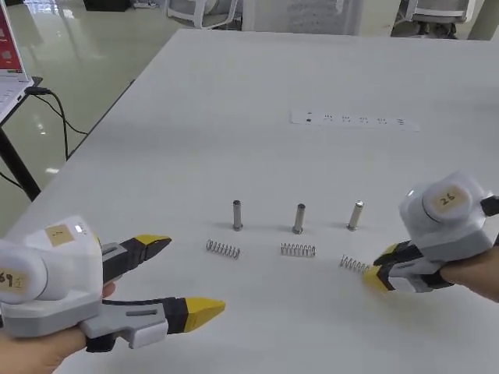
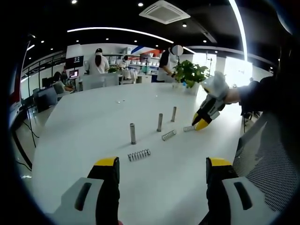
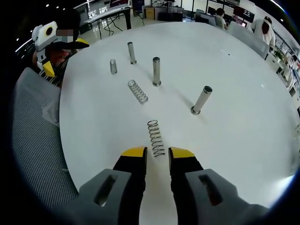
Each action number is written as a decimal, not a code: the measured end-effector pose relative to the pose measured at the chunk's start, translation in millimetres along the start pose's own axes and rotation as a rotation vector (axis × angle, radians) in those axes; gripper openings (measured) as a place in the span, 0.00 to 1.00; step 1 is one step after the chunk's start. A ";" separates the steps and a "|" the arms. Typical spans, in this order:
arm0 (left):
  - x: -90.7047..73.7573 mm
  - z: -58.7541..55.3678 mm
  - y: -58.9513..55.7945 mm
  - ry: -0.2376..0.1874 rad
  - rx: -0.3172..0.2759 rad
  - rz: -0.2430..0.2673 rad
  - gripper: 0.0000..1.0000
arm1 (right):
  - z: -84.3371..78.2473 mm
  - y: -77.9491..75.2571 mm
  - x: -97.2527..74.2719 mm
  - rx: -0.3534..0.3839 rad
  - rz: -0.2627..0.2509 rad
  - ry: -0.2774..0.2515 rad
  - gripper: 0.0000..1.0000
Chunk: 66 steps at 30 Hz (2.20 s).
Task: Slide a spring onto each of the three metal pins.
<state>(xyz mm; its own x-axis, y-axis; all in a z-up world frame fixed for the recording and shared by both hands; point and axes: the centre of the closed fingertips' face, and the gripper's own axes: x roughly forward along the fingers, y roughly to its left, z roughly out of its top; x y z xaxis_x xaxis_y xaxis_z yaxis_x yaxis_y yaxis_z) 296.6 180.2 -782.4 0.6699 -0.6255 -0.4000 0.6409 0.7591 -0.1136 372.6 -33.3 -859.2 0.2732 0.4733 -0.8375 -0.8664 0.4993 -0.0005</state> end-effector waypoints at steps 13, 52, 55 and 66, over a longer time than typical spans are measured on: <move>-0.2 -1.5 0.7 0.000 -0.006 0.002 0.74 | -5.2 0.1 4.0 -0.013 0.026 0.030 0.17; 34.7 7.0 -24.2 0.060 0.121 -0.152 0.68 | 43.4 46.5 -18.4 -0.189 0.119 -0.002 0.12; 39.7 7.7 -27.9 0.070 0.136 -0.173 0.67 | 46.7 51.7 -18.2 -0.208 0.130 -0.002 0.12; 57.8 6.6 -43.4 0.106 0.191 -0.245 0.62 | 57.2 68.2 -17.1 -0.273 0.161 -0.006 0.12</move>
<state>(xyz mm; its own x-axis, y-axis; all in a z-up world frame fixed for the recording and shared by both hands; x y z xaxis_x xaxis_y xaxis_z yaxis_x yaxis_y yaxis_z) 310.1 110.0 -794.6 0.4507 -0.7553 -0.4758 0.8438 0.5344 -0.0492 332.7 34.1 -813.6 0.1249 0.5350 -0.8356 -0.9788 0.2044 -0.0154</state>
